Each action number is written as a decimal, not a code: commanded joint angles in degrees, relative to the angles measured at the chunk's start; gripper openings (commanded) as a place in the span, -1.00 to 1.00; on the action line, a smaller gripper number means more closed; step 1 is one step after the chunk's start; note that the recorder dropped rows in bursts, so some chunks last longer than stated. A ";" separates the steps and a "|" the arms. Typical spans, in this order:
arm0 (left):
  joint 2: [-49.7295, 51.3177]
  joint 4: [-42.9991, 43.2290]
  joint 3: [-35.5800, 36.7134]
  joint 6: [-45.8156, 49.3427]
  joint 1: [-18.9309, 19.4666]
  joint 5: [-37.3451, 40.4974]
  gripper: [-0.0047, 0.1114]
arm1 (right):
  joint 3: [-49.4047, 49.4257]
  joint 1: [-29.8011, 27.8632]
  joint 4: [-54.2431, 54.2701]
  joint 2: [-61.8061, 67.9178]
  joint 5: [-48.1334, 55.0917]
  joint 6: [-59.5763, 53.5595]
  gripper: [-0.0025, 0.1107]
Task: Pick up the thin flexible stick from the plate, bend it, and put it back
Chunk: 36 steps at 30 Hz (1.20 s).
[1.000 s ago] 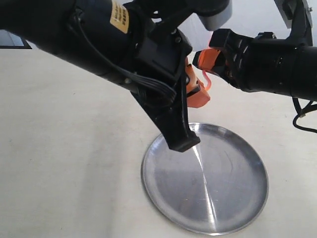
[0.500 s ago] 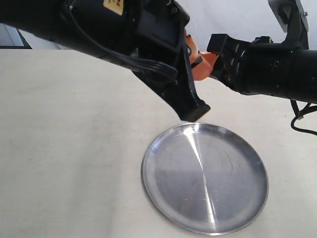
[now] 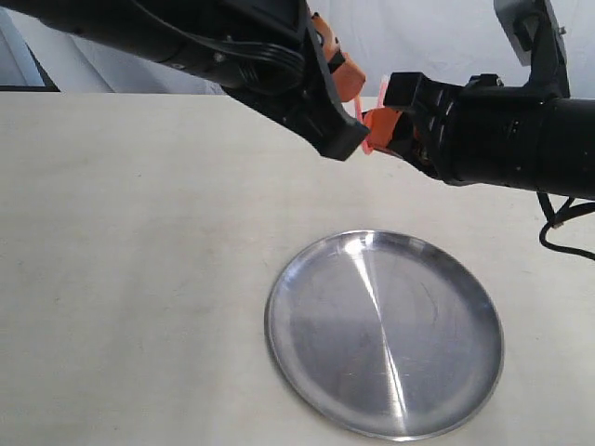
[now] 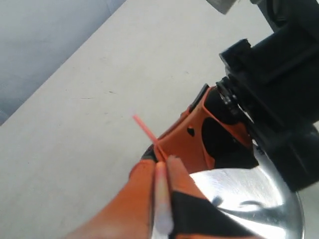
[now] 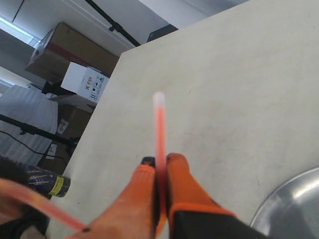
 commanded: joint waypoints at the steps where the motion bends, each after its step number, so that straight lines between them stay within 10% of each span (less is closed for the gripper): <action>1: 2.93 1.04 0.10 -0.13 0.56 -0.36 -0.92 | 0.00 0.20 -0.38 -0.50 7.13 -0.93 -0.97; 36: 2.32 11.52 4.77 -9.80 0.68 -0.41 -0.92 | 0.00 0.82 -0.38 -0.50 13.83 -1.39 -0.97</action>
